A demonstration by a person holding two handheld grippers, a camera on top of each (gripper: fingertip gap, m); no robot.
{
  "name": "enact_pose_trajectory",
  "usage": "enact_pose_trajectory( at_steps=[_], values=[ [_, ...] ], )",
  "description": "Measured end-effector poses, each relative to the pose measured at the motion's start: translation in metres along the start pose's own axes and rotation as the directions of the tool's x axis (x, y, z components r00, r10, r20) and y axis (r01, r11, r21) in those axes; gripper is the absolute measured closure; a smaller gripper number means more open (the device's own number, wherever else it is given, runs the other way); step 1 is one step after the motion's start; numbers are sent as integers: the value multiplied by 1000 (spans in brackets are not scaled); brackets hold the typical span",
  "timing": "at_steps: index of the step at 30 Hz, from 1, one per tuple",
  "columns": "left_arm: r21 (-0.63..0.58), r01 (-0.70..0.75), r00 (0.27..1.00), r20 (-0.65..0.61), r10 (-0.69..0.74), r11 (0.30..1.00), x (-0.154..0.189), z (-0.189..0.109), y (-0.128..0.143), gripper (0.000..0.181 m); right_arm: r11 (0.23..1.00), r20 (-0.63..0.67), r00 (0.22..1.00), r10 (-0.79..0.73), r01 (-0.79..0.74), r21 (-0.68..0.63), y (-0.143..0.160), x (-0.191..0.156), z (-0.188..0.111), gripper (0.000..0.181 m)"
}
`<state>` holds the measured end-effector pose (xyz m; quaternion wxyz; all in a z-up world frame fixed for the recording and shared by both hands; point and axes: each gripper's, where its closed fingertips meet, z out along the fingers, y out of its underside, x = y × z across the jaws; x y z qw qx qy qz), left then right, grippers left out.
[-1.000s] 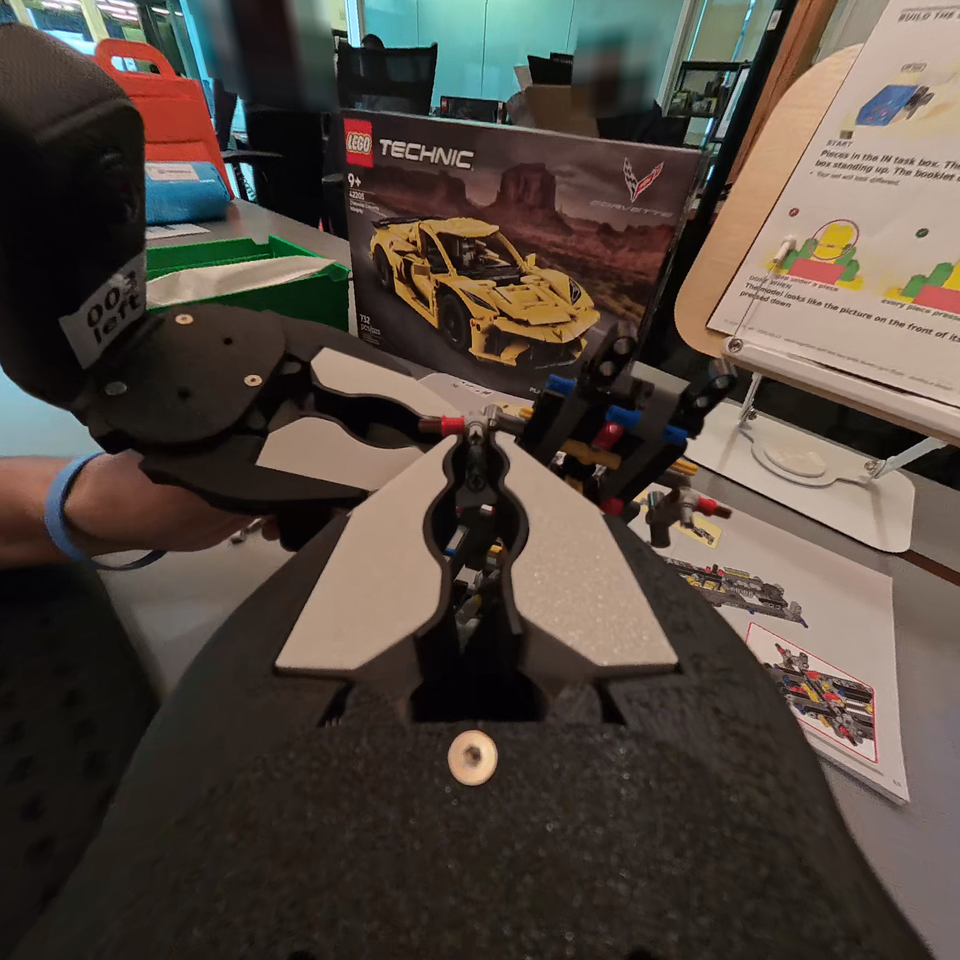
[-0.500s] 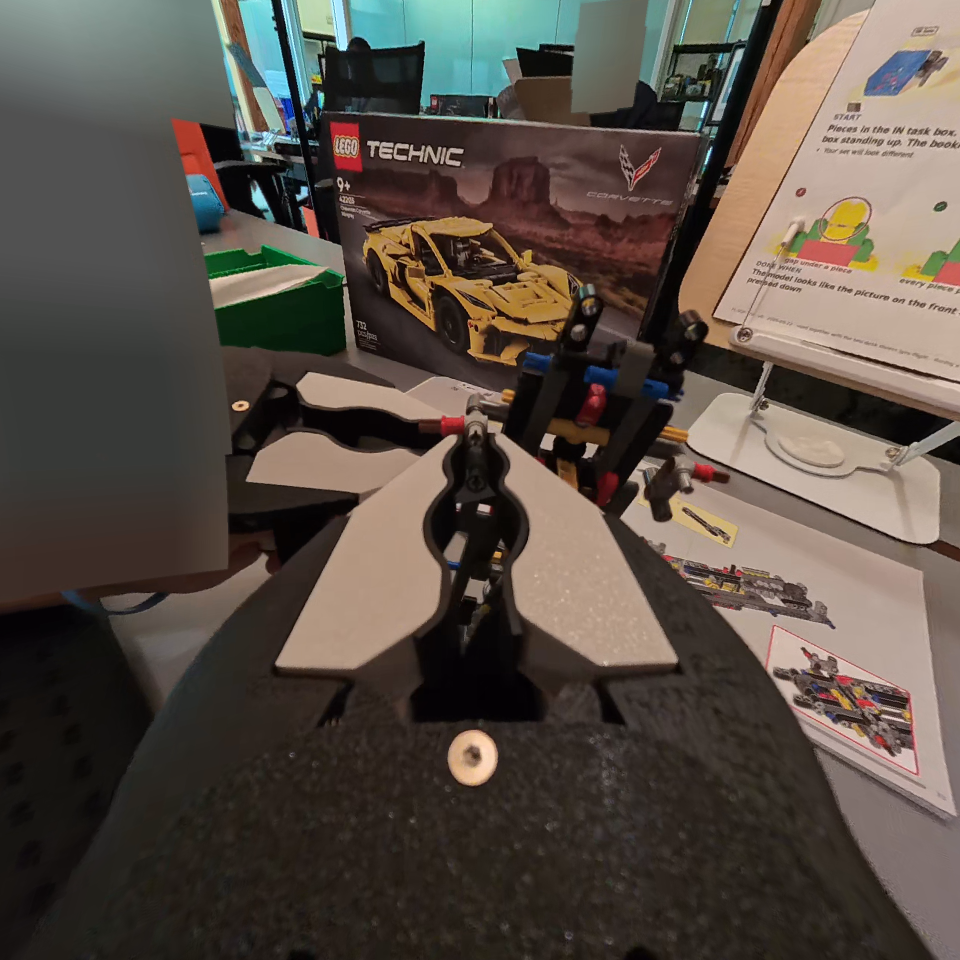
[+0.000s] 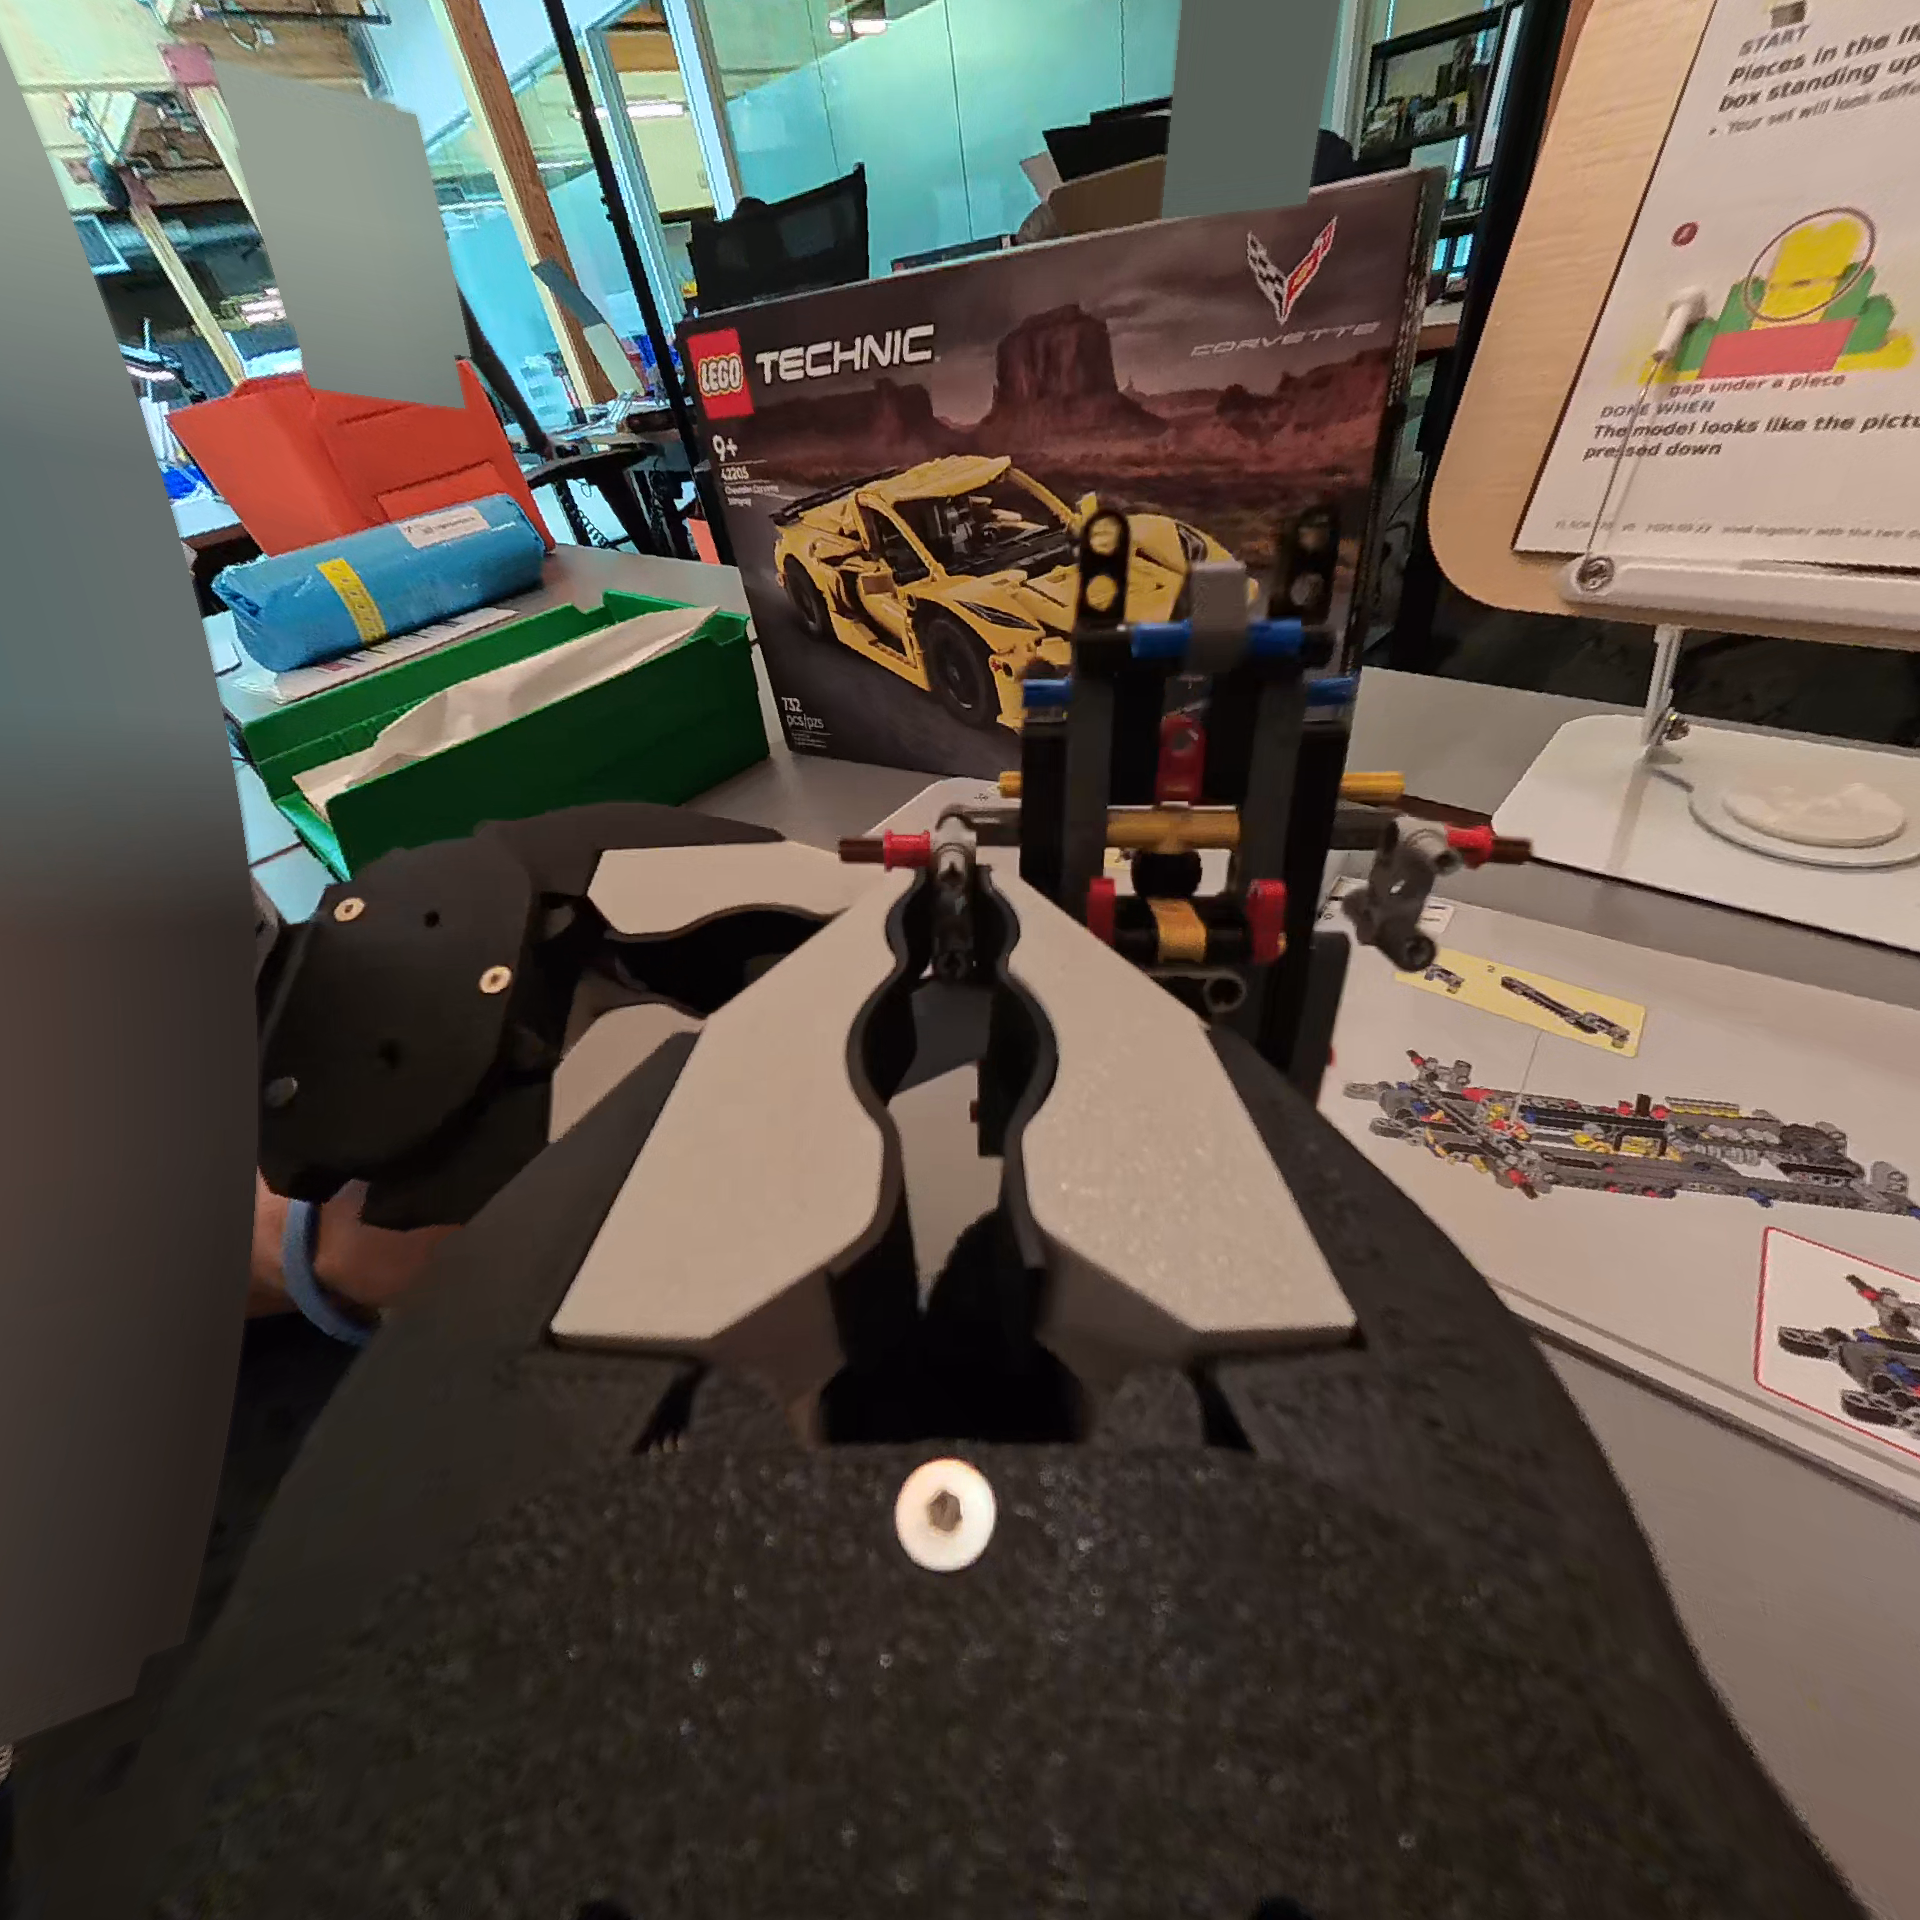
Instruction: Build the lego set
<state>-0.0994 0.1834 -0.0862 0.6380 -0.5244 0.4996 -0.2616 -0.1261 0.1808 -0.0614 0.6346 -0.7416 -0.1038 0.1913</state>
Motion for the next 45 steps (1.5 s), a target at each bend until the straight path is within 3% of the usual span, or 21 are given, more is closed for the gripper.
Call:
enact_pose_trajectory(
  at_steps=[4,10,15,19,27,33,39,42,45],
  values=[
    [8,-22,1000,12,22,1000,-6,0,-2,172,998,6,999,-47,48,-31,-2,-1,0,176],
    [13,-168,974,157,164,986,-20,-2,-5,174,997,-5,997,-73,73,-19,-6,2,-2,176],
    [56,-111,994,10,111,992,-6,1,-7,161,1000,28,999,-22,21,14,-7,8,-6,176],
    [69,-26,994,-103,33,997,-4,0,-7,160,1000,62,998,16,-17,13,-7,8,-5,176],
    [5,29,992,-119,-29,1000,-8,7,9,175,999,47,998,41,-42,21,-9,13,-2,176],
    [12,-12,999,-46,12,1000,-12,6,10,174,993,-32,997,-77,79,89,-11,14,2,176],
    [11,-137,990,42,136,991,-15,4,10,172,988,-42,996,-75,80,131,-11,13,2,176],
    [23,-144,988,57,142,989,-13,3,7,170,981,20,1000,-8,4,194,-14,9,3,176],
    [-2,-180,980,82,180,984,-16,4,9,171,949,170,960,224,-254,185,-14,8,4,176]
  ],
)
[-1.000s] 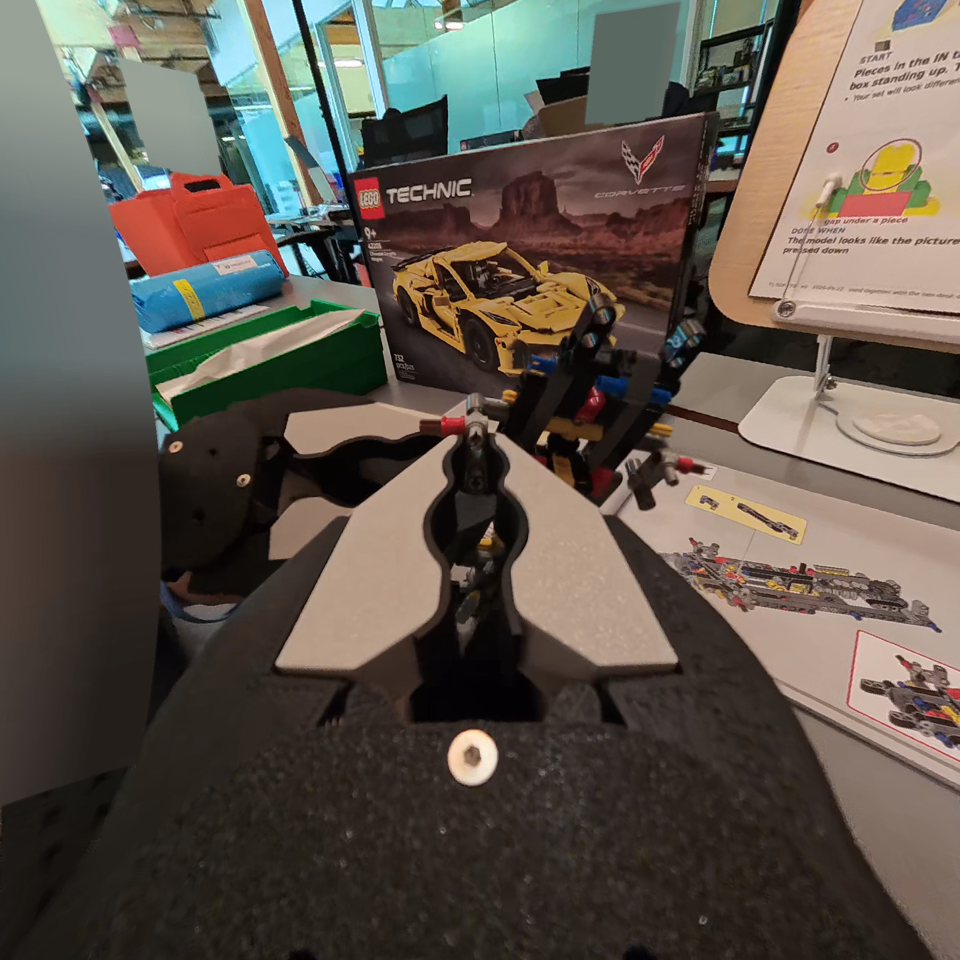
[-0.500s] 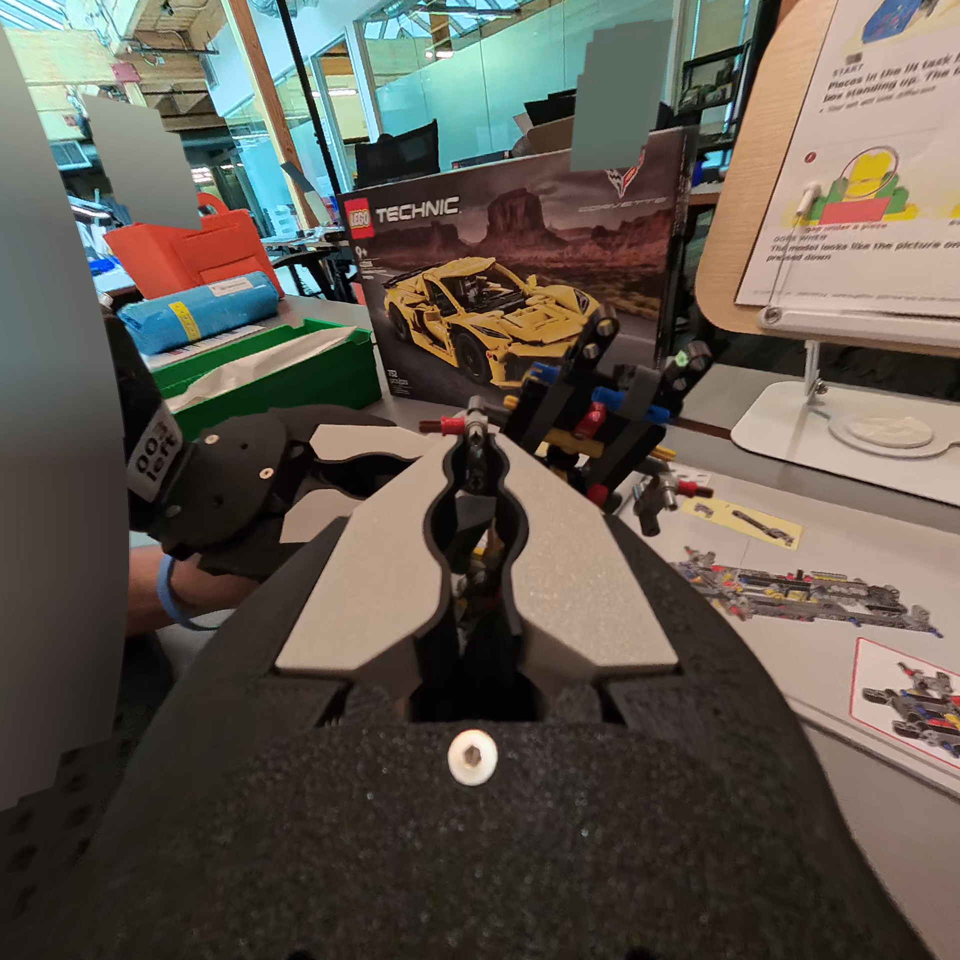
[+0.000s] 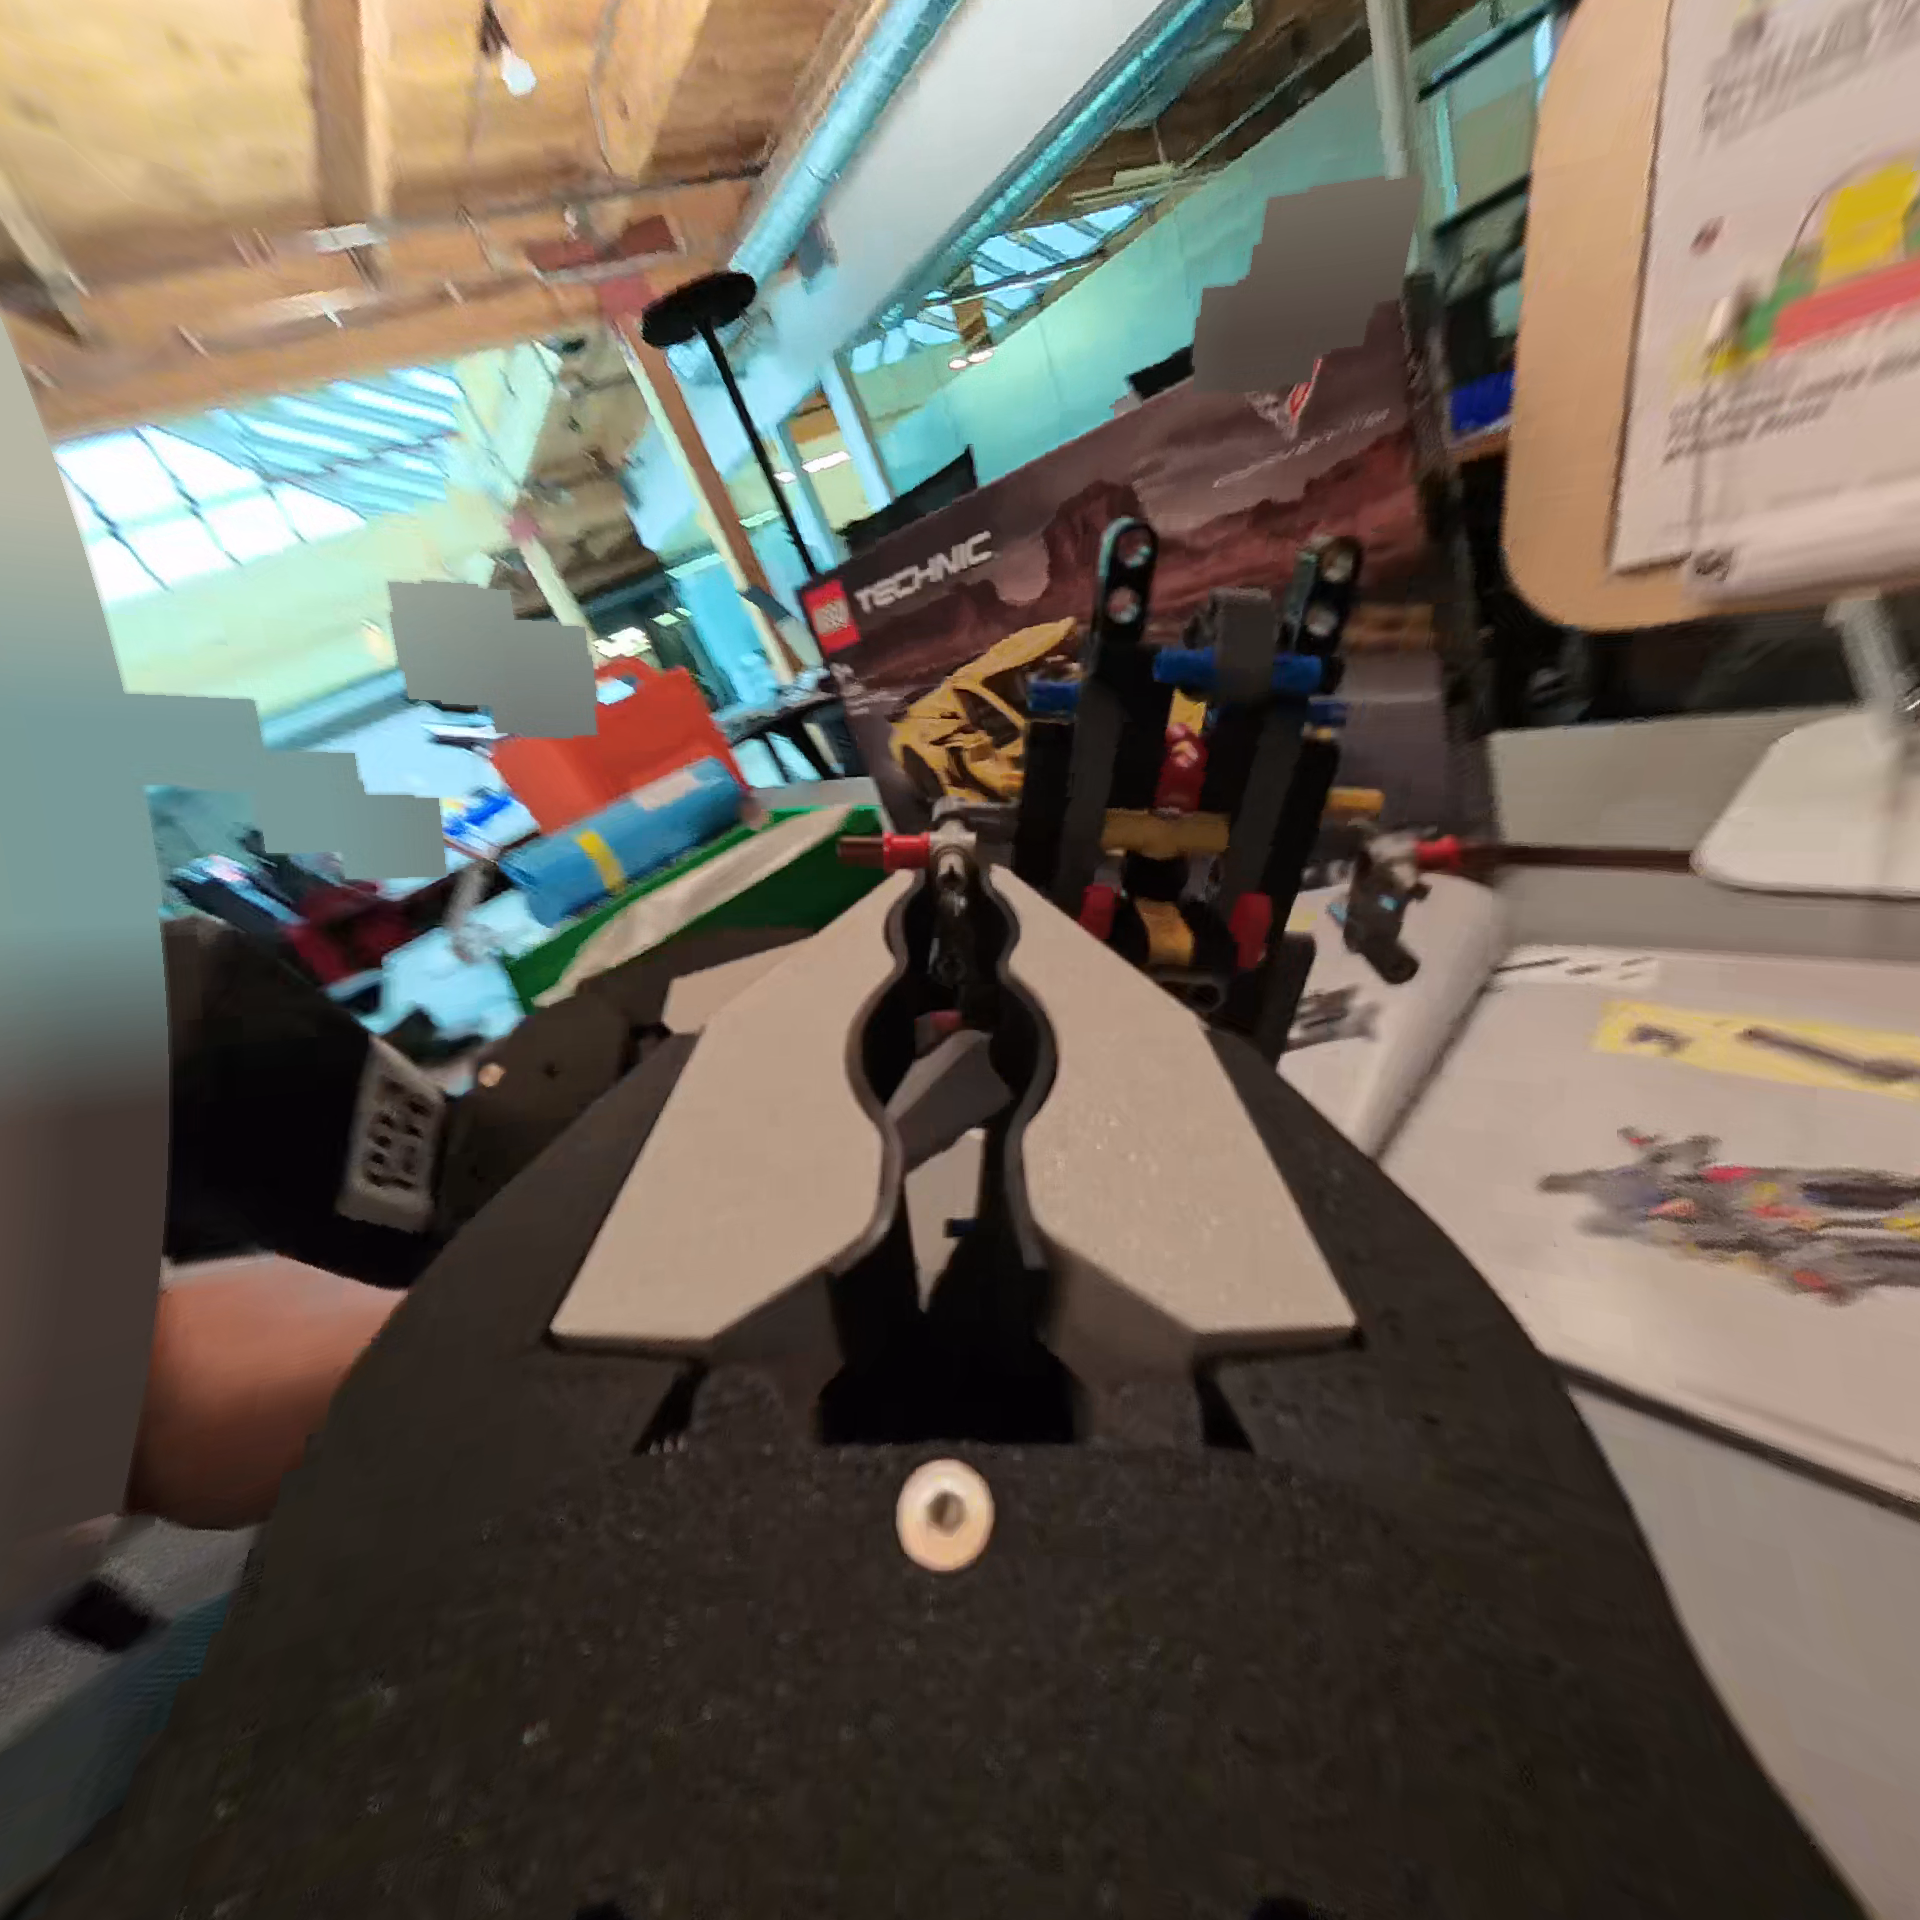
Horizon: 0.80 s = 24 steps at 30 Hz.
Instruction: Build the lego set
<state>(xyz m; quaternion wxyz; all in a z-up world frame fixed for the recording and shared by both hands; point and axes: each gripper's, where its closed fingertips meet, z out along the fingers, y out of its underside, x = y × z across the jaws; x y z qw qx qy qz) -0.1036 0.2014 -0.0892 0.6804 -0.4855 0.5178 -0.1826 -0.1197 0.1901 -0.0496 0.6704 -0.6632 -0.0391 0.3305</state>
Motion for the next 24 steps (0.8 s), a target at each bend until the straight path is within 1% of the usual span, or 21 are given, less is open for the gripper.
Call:
enact_pose_trajectory(
  at_steps=[1,2,5,6,7,8,10,12,13,15,16,18,19,20,22,24],
  values=[
    [-9,-20,1000,13,20,1000,-2,0,2,172,997,31,997,72,-72,-4,1,0,0,176],
    [-16,-30,999,17,31,999,-3,1,4,172,994,43,993,112,-112,-10,2,1,0,176],
    [-8,-42,999,21,42,999,-3,1,2,171,982,94,977,190,-191,-2,1,-2,0,176],
    [-10,-40,999,24,40,999,-2,0,2,171,981,100,976,195,-196,-4,1,-3,1,176],
    [-12,-40,999,24,41,999,-2,0,1,171,987,93,982,163,-163,-12,1,-3,1,176],
    [-14,-53,998,28,54,998,-2,0,2,171,995,67,993,93,-92,-24,2,-2,1,176],
    [-19,-73,997,32,74,997,-3,0,2,171,993,-17,995,-94,93,-69,2,2,0,176],
    [-17,-84,996,34,84,996,-3,0,2,171,951,-90,950,-298,287,-114,2,4,-1,176],
    [-12,-85,996,34,85,996,-3,0,1,171,928,-110,925,-365,352,-121,1,4,-1,176],
    [-14,-76,997,33,77,997,-2,0,1,171,906,-128,899,-419,405,-123,1,4,0,176],
    [-16,-86,996,34,87,996,-2,0,1,171,910,-122,903,-411,399,-115,1,4,0,176],
    [-15,-105,994,38,106,994,-2,0,1,171,944,-92,942,-322,313,-101,2,3,0,176],
    [-12,-106,994,40,106,994,-2,0,1,171,969,-65,970,-234,227,-99,2,2,0,176],
    [-9,-110,993,41,110,994,-2,-1,1,171,989,-27,994,-109,106,-100,2,0,0,176],
    [-7,-125,991,43,126,992,-1,-1,0,171,990,53,994,99,-93,-108,2,-4,0,176],
    [-9,-129,991,42,130,992,-1,-1,0,171,974,91,976,198,-186,-126,3,-5,0,176]
  ],
)
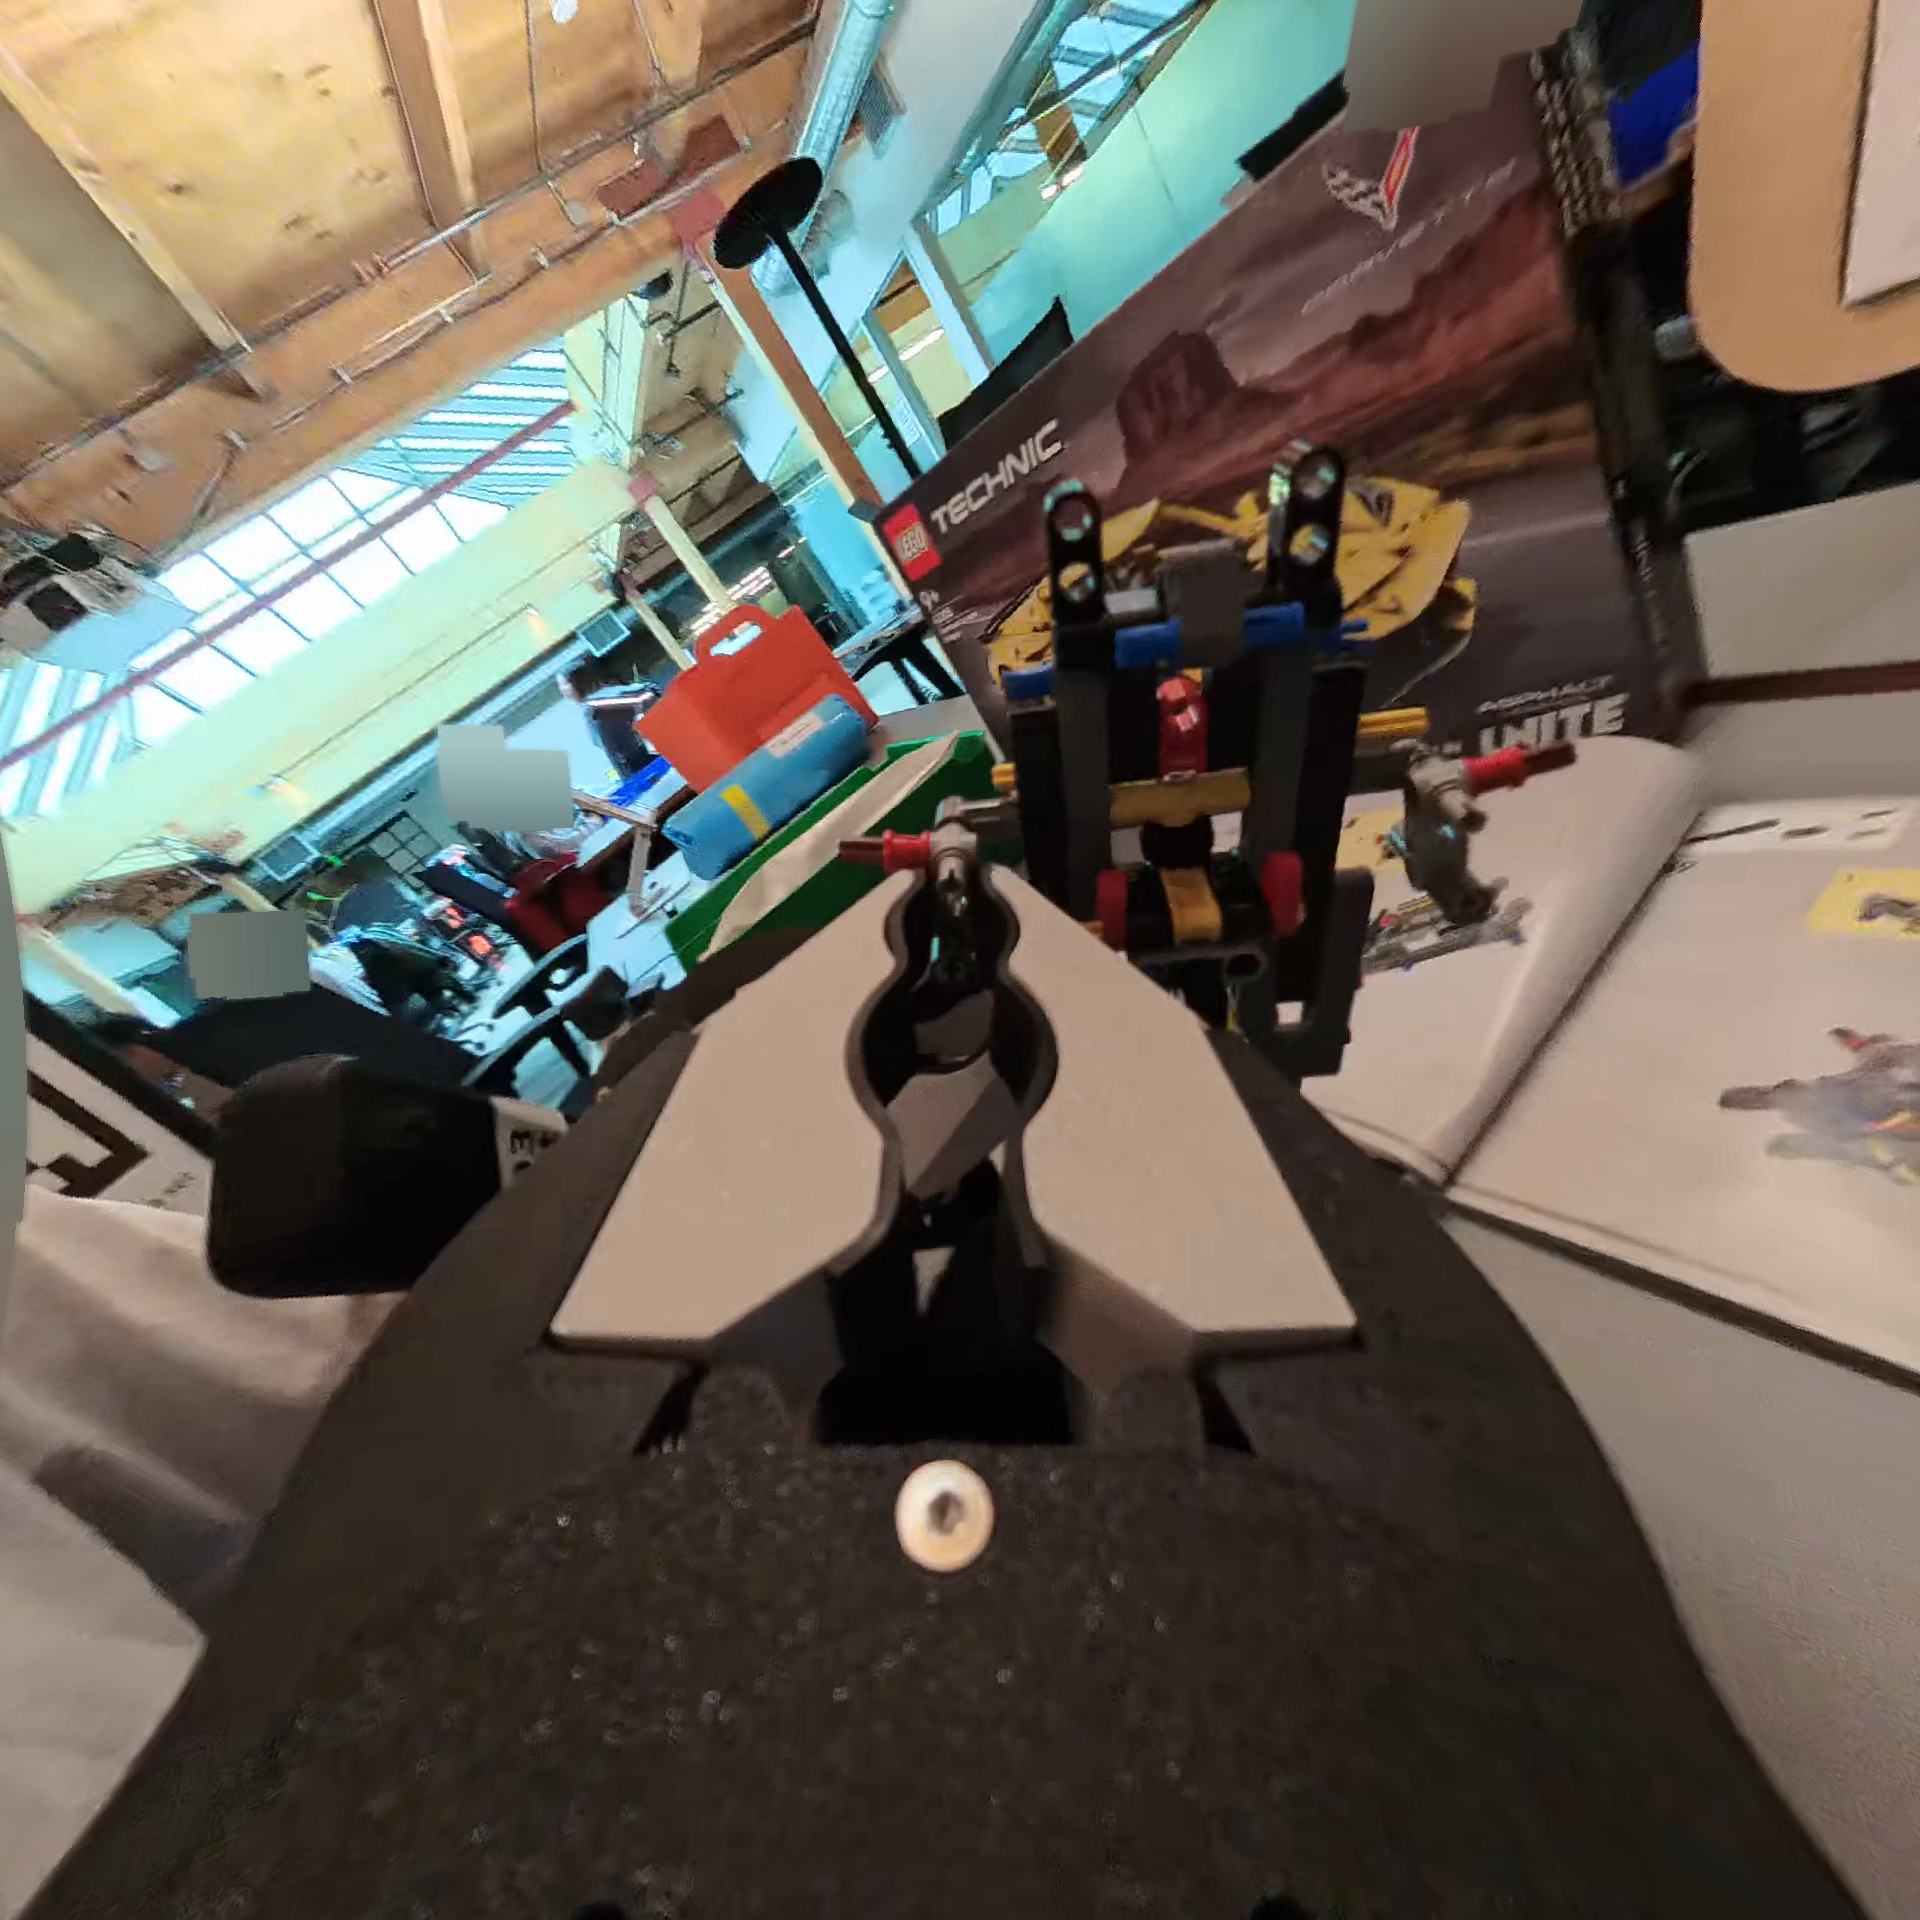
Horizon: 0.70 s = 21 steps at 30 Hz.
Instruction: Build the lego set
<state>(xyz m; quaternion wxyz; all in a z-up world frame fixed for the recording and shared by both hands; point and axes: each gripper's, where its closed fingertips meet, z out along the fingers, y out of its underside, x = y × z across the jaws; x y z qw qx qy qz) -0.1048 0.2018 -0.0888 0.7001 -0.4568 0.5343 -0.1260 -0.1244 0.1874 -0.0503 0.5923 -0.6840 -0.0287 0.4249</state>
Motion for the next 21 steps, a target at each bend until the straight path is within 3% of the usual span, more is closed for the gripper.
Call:
enact_pose_trajectory(
  at_steps=[2,6,8,11,14,18,19,21],
  values=[
    [0,-2,1000,-1,2,1000,0,0,0,171,1000,11,1000,14,-14,-11,0,0,0,176],
    [1,5,1000,-4,-5,1000,-1,1,1,171,960,-108,954,-280,277,-42,-1,5,2,176],
    [-6,104,994,-42,-104,995,-1,2,4,173,951,-124,943,-309,302,-71,0,8,2,176],
    [-24,148,985,-82,-150,989,0,6,12,174,932,-89,938,-335,315,-181,11,15,-3,169],
    [-18,190,969,-155,-190,982,6,8,15,174,852,-39,889,-457,425,-306,17,21,-21,157],
    [-14,166,963,-215,-165,986,9,6,12,174,639,134,759,-637,617,-460,16,5,-46,146],
    [-16,143,962,-232,-143,990,12,5,11,174,558,163,700,-695,668,-492,12,1,-49,142],
    [-20,103,961,-258,-104,995,17,3,9,174,320,281,542,-792,760,-565,10,0,-53,138]
  ],
)
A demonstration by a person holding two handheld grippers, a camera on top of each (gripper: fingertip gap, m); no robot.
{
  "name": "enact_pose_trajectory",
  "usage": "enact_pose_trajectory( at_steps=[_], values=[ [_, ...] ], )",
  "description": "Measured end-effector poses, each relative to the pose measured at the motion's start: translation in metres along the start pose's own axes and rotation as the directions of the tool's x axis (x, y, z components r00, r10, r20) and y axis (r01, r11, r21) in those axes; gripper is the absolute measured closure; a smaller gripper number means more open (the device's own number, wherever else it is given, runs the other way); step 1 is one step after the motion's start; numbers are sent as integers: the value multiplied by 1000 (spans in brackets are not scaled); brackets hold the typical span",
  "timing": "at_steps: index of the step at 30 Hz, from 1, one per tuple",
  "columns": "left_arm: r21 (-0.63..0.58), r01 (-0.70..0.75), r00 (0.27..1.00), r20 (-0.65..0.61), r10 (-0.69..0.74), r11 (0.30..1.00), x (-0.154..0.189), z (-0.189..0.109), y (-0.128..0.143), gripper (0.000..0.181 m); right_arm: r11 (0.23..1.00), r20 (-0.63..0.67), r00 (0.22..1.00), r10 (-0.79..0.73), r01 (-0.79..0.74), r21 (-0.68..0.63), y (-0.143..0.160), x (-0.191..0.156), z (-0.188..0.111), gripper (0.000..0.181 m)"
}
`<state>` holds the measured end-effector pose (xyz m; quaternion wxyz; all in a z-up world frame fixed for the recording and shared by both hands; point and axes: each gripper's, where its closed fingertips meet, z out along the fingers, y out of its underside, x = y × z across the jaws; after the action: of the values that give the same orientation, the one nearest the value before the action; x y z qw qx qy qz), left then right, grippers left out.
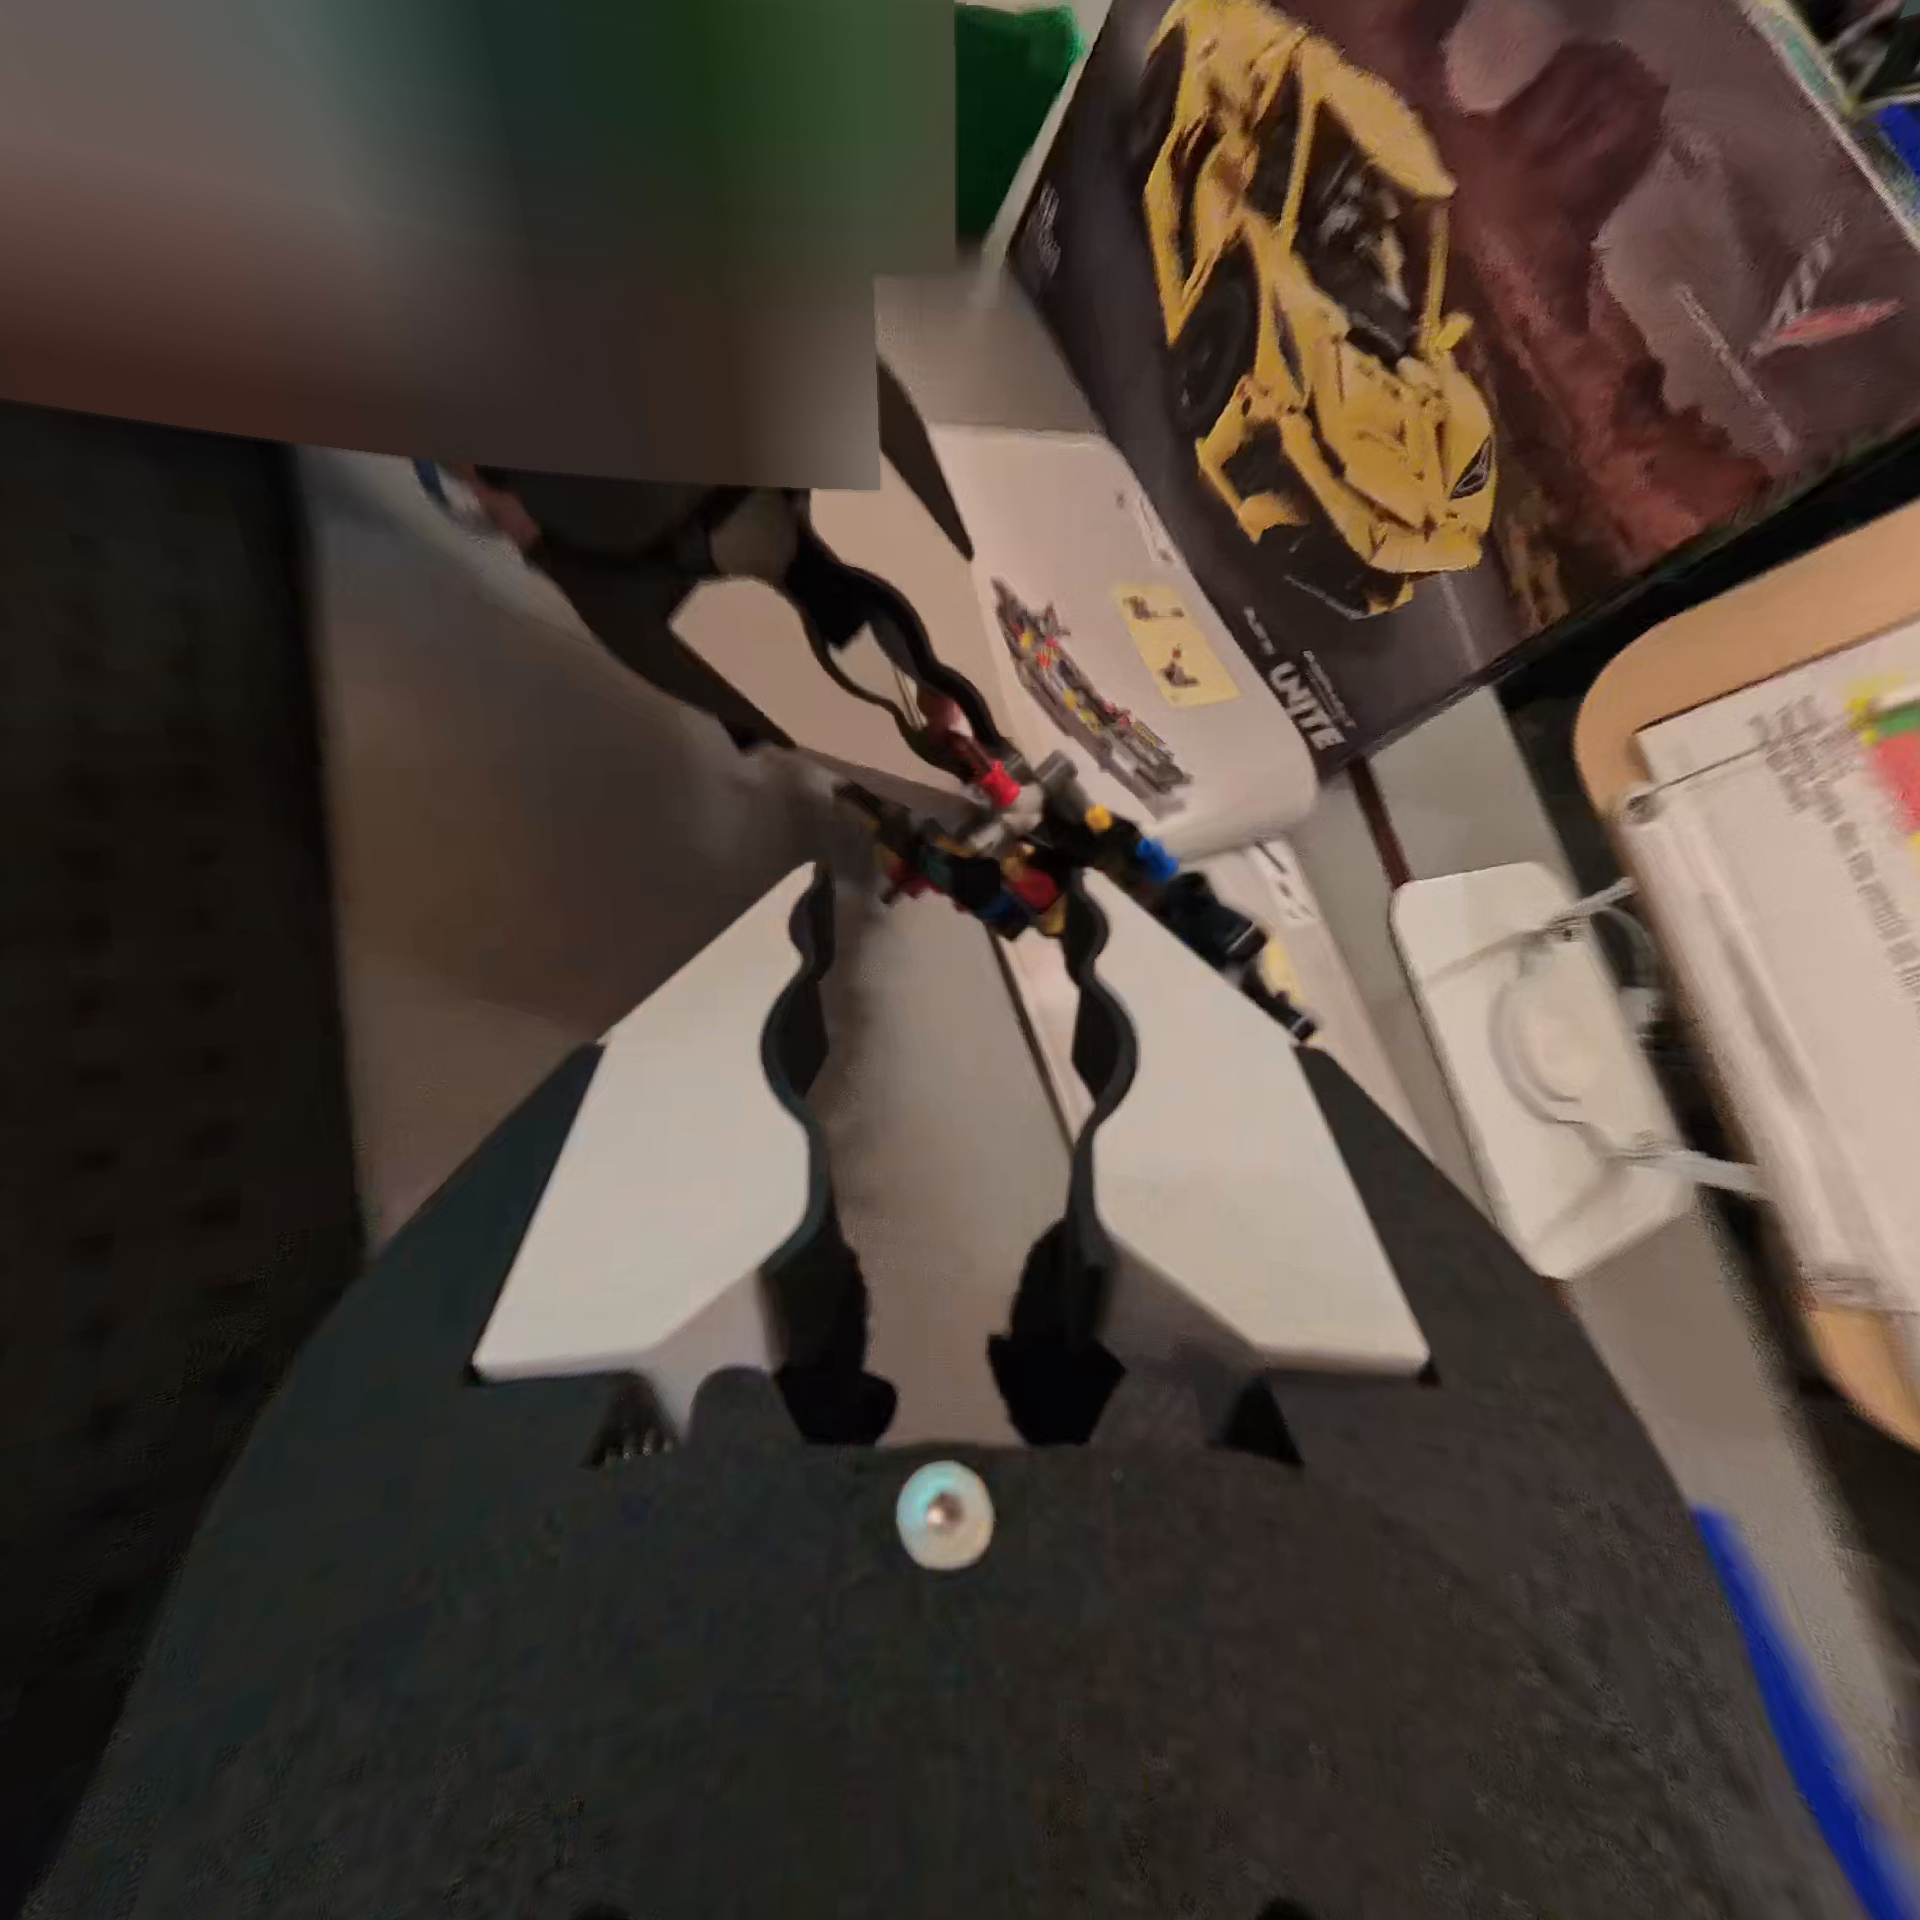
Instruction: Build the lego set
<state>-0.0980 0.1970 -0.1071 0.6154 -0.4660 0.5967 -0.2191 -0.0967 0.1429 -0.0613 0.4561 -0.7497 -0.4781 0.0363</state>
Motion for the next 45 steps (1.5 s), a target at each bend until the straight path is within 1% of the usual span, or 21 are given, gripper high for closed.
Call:
enact_pose_trajectory(
  at_steps=[1,2,3,5,7,13,17,20,24,26,30,33,36,37,38,40,41,42,43,44,45],
  values=[
    [-3,-20,1000,-12,20,1000,4,0,-1,174,988,-1,993,-120,119,-93,4,2,1,132],
    [-3,-42,999,-17,42,999,7,0,-2,175,953,26,971,-237,237,-188,10,2,4,131],
    [-1,-60,998,-17,60,998,9,-1,-3,174,906,63,940,-334,339,-254,14,1,6,133],
    [-1,-75,997,-17,75,997,10,-1,-5,175,838,143,885,-442,465,-286,17,-3,12,139],
    [-6,-92,996,-9,92,996,9,-2,-6,174,803,164,853,-496,522,-286,15,-1,15,145],
    [-34,-111,994,-13,111,993,8,-1,2,174,758,165,818,-552,574,-309,10,5,16,142],
    [-22,-127,992,-30,126,992,14,-1,-1,175,741,196,802,-564,596,-309,13,1,21,147],
    [-18,-147,989,-33,146,989,17,-1,-2,175,750,211,806,-554,592,-294,13,-1,23,155],
    [-18,-150,988,-34,149,989,17,-1,-2,175,757,236,819,-522,573,-313,14,-1,24,156],
    [-4,-146,988,-42,146,989,18,-2,-4,175,784,267,845,-462,531,-321,12,-1,22,159],
    [20,-112,992,-50,112,994,19,-3,-9,175,827,280,863,-421,492,-271,8,-1,18,159],
    [40,-34,999,-34,35,999,12,-5,-13,175,880,196,904,-380,419,-222,-2,5,19,158],
    [30,51,997,60,-53,998,-9,-6,-11,174,953,27,961,-275,276,-128,-19,18,13,155],
    [26,79,993,87,-81,997,-15,-7,-9,174,978,-59,978,-199,194,-75,-27,25,10,157],
    [22,100,989,111,-102,995,-20,-7,-7,174,995,-104,989,-101,101,-9,-33,26,8,157],
    [8,119,983,140,-119,993,-24,-7,-4,174,993,-170,982,80,-65,95,-34,23,13,156],
    [2,124,982,146,-123,992,-24,-7,-3,174,986,-219,968,122,-94,136,-33,23,17,155],
    [0,129,981,147,-128,992,-24,-7,-3,174,980,-275,952,134,-87,176,-33,21,20,156],
    [-3,131,982,141,-130,991,-22,-7,-3,174,979,-359,925,122,-52,197,-33,23,20,158],
    [-5,130,982,138,-128,991,-20,-6,-4,174,980,-445,891,89,2,199,-34,25,19,166],
    [-7,129,983,134,-127,992,-19,-6,-4,174,983,-523,852,22,76,165,-34,26,18,170]
  ],
)
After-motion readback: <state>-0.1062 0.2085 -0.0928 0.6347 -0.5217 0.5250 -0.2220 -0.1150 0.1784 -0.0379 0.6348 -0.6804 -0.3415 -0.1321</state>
